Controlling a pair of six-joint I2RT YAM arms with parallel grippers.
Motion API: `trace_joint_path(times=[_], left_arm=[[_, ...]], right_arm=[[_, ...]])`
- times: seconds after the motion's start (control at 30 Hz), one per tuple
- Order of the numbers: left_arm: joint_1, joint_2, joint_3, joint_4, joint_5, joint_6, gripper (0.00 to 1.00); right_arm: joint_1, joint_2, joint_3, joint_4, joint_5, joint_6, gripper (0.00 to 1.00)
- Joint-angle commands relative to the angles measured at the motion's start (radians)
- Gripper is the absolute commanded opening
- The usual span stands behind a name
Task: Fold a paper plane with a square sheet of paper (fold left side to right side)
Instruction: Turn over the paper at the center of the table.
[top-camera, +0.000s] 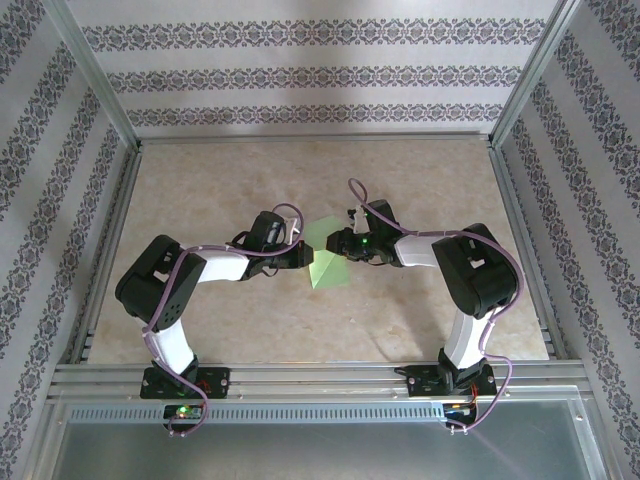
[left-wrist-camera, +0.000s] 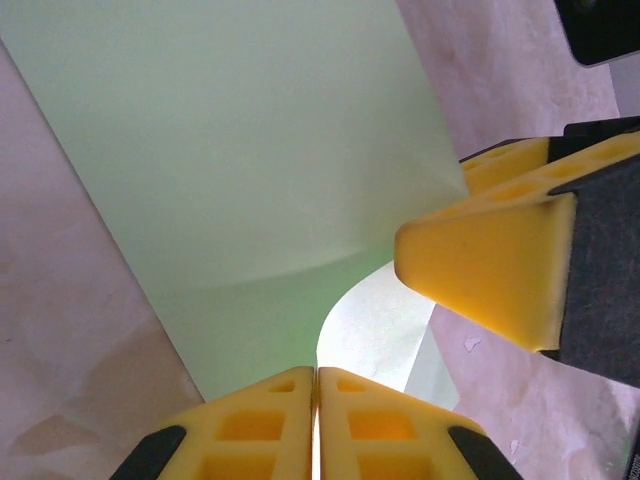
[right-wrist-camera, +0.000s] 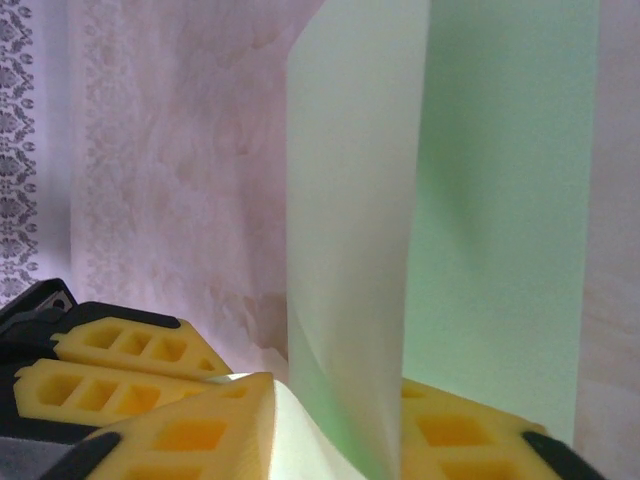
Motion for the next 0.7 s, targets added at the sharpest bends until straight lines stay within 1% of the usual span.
trace_joint_path(times=[0.0, 0.1, 0.23, 0.37, 0.5, 0.57, 0.63, 0.67], left_arm=[[0.002, 0.006, 0.011, -0.014, -0.011, 0.010, 0.12], [0.004, -0.003, 0.011, -0.017, -0.012, 0.011, 0.19], [0.016, -0.054, 0.001, -0.028, -0.027, 0.007, 0.32], [0.051, -0.171, -0.032, -0.037, -0.051, -0.015, 0.52], [0.100, -0.342, -0.039, -0.088, -0.063, -0.042, 0.71], [0.129, -0.429, -0.038, -0.097, -0.062, -0.071, 0.81], [0.165, -0.512, -0.040, -0.072, -0.045, -0.126, 0.91], [0.182, -0.544, -0.040, -0.053, -0.034, -0.155, 0.94]], right_arm=[[0.013, 0.013, 0.023, -0.002, 0.003, -0.012, 0.23], [0.013, 0.002, 0.025, -0.011, 0.010, -0.020, 0.14], [0.009, -0.030, 0.030, -0.022, 0.025, -0.028, 0.01], [-0.005, -0.103, 0.034, -0.036, 0.039, -0.035, 0.00], [-0.042, -0.216, 0.039, -0.048, 0.036, -0.039, 0.00], [-0.068, -0.276, 0.045, -0.048, 0.021, -0.035, 0.00], [-0.095, -0.341, 0.056, -0.045, 0.003, -0.029, 0.00], [-0.109, -0.368, 0.063, -0.041, -0.010, -0.025, 0.00]])
